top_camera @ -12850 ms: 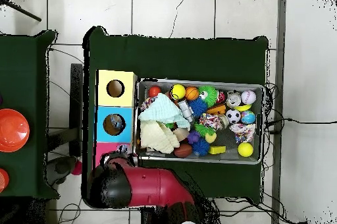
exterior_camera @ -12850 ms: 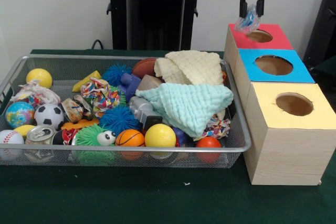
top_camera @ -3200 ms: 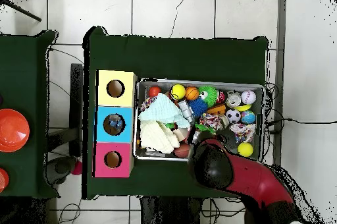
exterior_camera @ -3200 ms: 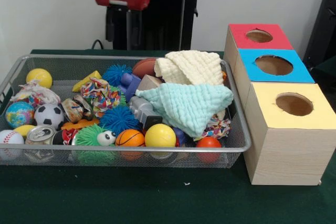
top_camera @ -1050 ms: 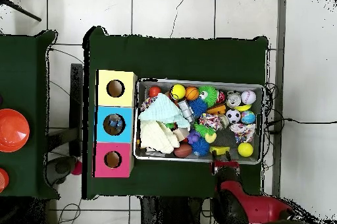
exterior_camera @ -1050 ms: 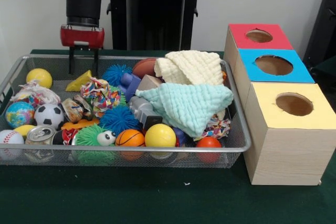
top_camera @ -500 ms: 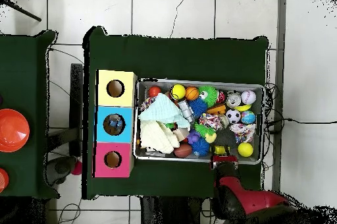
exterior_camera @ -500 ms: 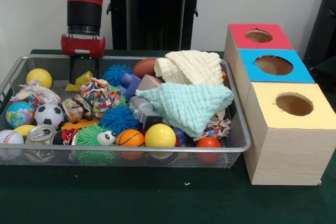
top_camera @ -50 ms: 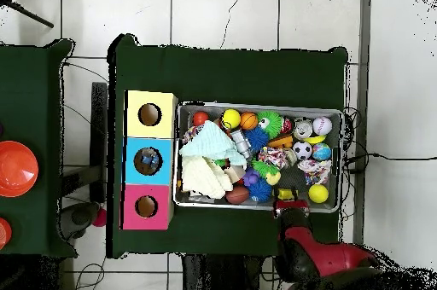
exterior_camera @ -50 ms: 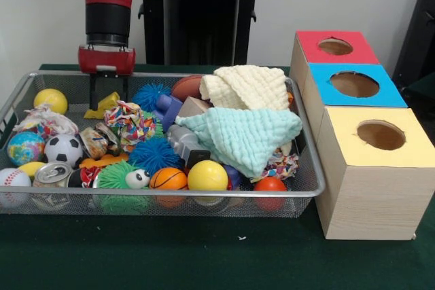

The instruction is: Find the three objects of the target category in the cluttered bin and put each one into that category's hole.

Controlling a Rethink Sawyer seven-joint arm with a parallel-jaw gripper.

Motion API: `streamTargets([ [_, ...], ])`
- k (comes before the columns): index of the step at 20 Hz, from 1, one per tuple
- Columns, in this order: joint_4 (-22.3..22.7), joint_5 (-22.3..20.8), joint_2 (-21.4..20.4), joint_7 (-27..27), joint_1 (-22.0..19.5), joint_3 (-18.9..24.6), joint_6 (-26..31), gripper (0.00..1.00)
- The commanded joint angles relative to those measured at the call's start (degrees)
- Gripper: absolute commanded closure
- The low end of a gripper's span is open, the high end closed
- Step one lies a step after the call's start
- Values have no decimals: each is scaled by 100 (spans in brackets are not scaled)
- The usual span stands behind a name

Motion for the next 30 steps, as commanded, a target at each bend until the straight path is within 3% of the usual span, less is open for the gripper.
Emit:
streamTargets([
  [1, -871, -158, -131, 813, 73, 799, 1014, 0],
  [4, -781, -110, -311, 866, 56, 835, 755, 0],
  [6, -750, -132, -407, 872, 28, 921, 881, 0],
  [11, -630, -52, -632, 682, -45, 1175, 1908, 0],
  [14, -422, 80, -883, 355, -198, 1492, 2849, 0],
  [20, 320, 817, -1901, -115, -623, 2339, 4449, 0],
  [30, 653, 1335, -2658, -356, -852, 2992, 5362, 0],
])
